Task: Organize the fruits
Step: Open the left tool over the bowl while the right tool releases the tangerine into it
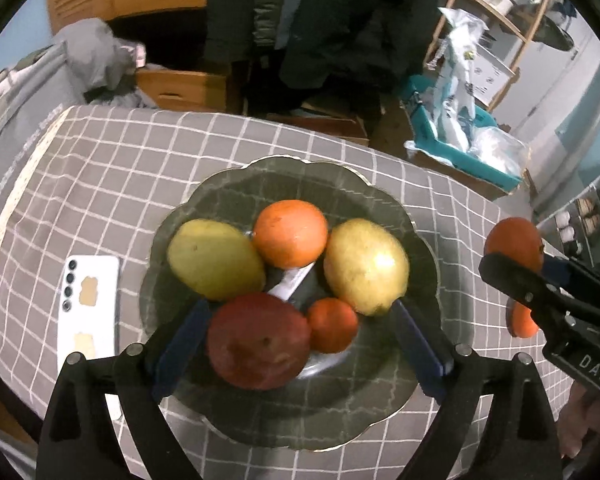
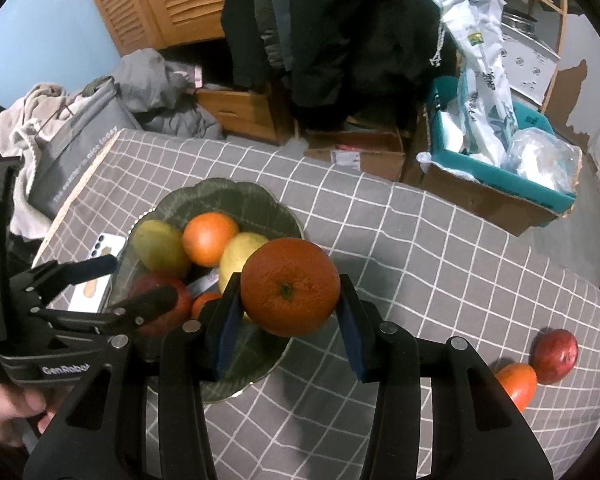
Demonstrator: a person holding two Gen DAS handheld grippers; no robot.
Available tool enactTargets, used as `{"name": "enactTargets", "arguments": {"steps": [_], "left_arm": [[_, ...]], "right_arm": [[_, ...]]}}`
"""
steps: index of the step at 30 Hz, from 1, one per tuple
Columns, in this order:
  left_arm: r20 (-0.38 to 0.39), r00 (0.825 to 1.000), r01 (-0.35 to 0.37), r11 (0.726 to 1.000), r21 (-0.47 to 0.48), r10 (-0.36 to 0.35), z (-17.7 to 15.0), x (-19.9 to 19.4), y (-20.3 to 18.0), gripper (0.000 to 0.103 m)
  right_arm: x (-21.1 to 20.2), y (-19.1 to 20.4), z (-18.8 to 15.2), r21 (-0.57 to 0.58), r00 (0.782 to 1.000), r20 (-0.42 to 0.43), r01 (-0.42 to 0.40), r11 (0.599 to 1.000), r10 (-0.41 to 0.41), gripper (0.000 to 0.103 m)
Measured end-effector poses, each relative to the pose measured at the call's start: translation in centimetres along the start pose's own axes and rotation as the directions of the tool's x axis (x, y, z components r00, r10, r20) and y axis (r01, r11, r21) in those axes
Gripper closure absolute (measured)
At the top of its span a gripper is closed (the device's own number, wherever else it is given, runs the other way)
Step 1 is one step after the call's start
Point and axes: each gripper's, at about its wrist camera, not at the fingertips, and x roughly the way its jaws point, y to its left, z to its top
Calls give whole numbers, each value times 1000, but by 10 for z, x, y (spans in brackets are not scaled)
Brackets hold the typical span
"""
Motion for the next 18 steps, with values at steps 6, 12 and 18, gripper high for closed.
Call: {"name": "enactTargets", "arguments": {"steps": [6,12,18], "left_arm": [[-4,1000,-23,999,-47,23,-9,-8,20,10],[-15,998,-58,996,-62,57,-21,-11,35,10],[-31,996,-80,994,-75,78,-31,-13,47,10]], "right_arm": [[14,17,-9,-41,999,-46,-29,999,27,59],[31,31,-20,-64,994,-99,-45,997,38,59],[45,37,-29,-70,989,-146,-51,996,40,59]]}}
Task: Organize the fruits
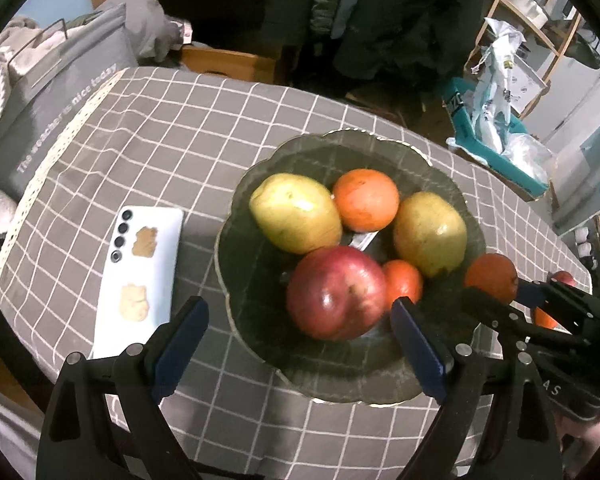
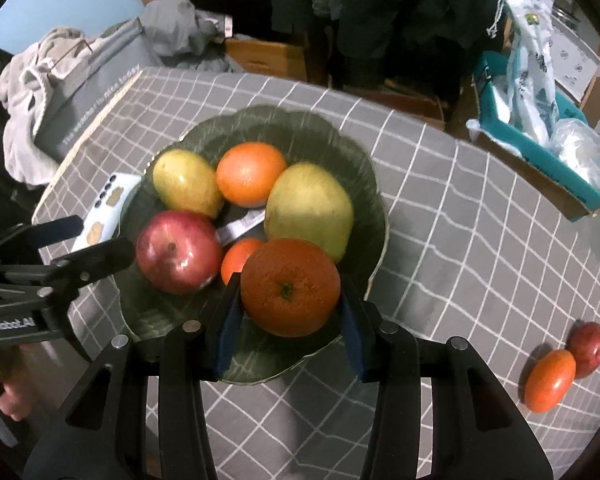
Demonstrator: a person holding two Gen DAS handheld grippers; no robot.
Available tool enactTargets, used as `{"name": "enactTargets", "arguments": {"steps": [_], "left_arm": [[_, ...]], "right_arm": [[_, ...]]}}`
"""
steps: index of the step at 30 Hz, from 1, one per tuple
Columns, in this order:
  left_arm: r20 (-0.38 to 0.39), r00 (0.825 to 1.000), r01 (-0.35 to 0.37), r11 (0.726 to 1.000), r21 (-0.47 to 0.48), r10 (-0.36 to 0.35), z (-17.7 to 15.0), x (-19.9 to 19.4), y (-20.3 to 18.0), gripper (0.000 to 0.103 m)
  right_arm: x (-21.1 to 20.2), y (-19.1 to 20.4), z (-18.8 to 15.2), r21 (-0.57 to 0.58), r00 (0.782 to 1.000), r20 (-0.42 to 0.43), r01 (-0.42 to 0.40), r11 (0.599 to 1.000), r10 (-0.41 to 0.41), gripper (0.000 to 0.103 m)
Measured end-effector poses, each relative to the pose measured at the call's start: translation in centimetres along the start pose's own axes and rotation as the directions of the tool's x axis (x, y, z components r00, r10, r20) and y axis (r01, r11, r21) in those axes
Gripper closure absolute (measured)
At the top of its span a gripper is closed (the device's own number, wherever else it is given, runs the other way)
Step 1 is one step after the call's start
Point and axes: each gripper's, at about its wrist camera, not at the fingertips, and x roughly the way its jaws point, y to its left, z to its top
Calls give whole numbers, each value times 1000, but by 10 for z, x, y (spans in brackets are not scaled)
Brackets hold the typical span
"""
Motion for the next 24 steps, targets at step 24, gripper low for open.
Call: {"name": "enactTargets", "arguments": {"steps": [24], "left_arm": [[73,997,28,999,24,-30,5,-43,-17,10]], "right_arm": [[-62,-6,11,42,986,159,44,998,-51,43]]}}
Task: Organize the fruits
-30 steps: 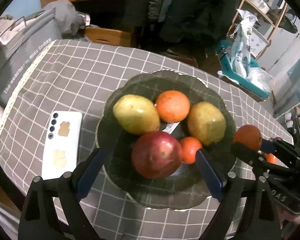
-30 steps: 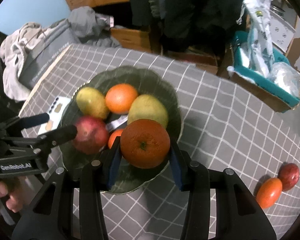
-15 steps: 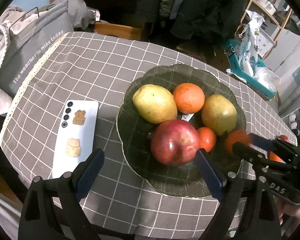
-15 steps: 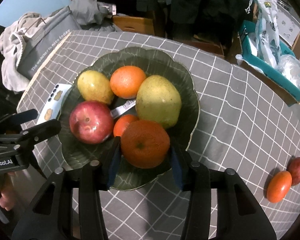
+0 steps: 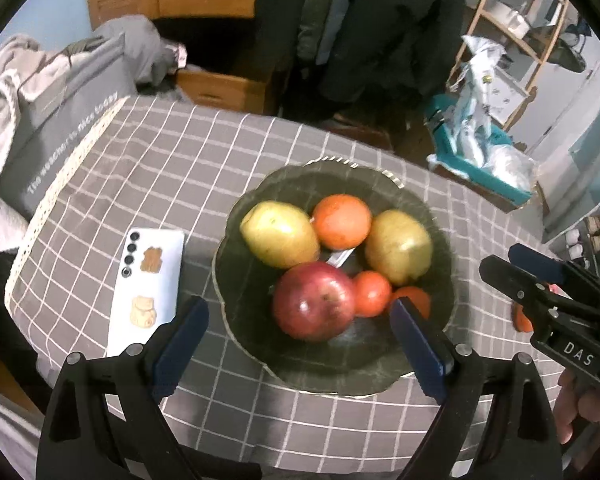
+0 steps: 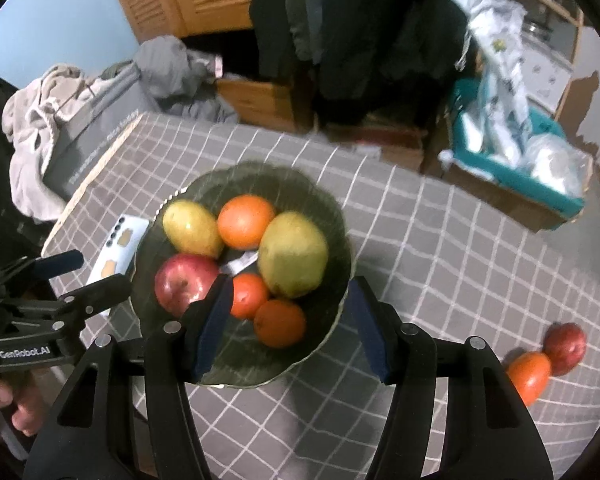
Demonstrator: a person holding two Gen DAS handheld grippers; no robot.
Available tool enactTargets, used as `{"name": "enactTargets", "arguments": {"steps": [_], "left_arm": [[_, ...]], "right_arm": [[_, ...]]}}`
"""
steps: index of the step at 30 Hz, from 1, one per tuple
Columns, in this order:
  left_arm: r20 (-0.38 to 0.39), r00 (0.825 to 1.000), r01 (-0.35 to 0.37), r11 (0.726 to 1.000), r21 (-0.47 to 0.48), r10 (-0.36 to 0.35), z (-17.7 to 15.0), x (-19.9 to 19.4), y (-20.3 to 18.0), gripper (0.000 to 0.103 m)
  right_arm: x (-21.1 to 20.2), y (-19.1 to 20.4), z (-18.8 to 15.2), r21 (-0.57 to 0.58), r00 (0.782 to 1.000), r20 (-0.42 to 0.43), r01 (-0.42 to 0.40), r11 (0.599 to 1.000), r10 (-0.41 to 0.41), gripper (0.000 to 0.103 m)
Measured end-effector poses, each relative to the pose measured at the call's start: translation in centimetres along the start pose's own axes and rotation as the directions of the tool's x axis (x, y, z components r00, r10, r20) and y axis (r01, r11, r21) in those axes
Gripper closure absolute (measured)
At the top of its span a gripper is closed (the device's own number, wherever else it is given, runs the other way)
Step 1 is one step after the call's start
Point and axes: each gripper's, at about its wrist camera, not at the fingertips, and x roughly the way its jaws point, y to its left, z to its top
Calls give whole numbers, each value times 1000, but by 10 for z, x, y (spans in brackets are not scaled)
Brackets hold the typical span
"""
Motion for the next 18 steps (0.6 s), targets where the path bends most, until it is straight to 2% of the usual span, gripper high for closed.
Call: {"name": "enactTargets", "arguments": {"steps": [7,11,18], "left_arm": [[52,998,36,999,36,-38,8,-23,-21,10],[82,995,60,997,44,-64,11,-36,-30,9],[142,986,76,993,90,-88,15,-60,-49,8]], "right_arm": [[-39,-10,6,14,995,94,41,999,-42,42],[-61,-15,7,22,987,146,66,998,-69,37],[-97,-22,6,32,971,221,90,995,-95,34]]}}
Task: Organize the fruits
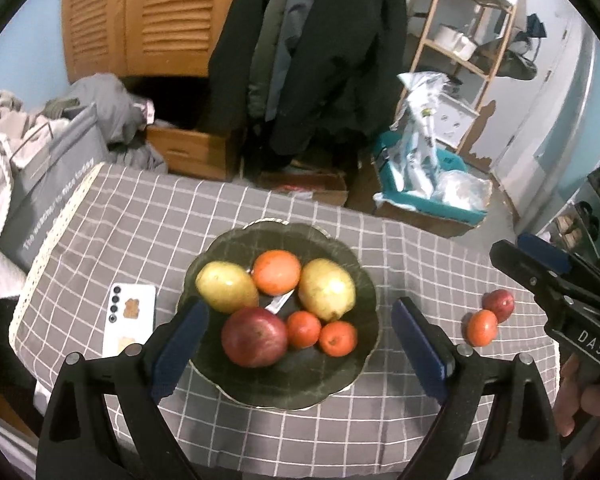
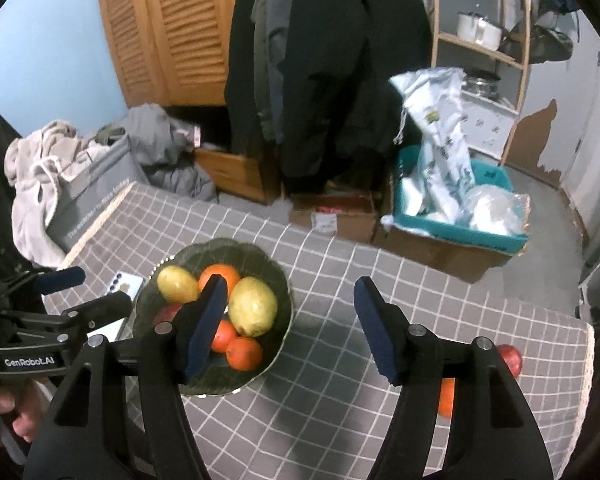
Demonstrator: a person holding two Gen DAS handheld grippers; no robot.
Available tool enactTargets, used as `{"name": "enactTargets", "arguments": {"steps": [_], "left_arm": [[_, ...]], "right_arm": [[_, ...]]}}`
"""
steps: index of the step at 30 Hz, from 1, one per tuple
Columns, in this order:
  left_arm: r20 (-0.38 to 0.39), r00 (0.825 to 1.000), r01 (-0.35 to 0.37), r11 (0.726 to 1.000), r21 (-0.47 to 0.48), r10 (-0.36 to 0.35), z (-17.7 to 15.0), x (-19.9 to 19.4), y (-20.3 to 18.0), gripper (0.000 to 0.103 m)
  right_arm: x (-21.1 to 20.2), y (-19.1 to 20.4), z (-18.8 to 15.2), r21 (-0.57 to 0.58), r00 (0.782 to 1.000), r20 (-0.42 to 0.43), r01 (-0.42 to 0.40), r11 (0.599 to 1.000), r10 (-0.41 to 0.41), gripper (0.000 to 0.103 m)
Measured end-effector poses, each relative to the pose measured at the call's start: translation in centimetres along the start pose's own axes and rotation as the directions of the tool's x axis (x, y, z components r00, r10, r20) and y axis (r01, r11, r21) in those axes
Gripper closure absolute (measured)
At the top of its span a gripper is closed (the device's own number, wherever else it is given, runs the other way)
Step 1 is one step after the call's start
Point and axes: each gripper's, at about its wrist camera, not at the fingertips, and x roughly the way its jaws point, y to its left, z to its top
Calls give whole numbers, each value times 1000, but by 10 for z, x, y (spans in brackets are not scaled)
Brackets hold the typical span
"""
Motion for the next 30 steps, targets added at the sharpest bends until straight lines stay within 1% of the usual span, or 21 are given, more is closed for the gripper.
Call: {"name": "enactTargets", "arguments": {"steps": [4,6,8,14,22,30], "left_arm": [[32,999,13,999,35,-14,3,-12,-15,6],[51,999,14,998,55,-16,4,-18,-24,3],[71,997,16,997,78,-21,5,-24,-33,3],[107,994,25,992,125,-38,6,-37,-55,1],[134,989,40,985,169,-64,8,-50,-82,1],[137,987,60,977,202,-89,10,-52,-108,1]], "right_arm": [[-21,-6,3,-4,999,44,17,1000,-17,30],[-29,-8,4,-6,998,61,25,1000,-25,28],[-38,-12,4,-4,996,78,31,1000,-31,24],[-60,-26,0,16,993,110,46,999,-47,20],[-86,-51,-8,43,986,134,90,995,-95,18],[-108,-79,-19,82,977,148,141,987,-152,18]]}}
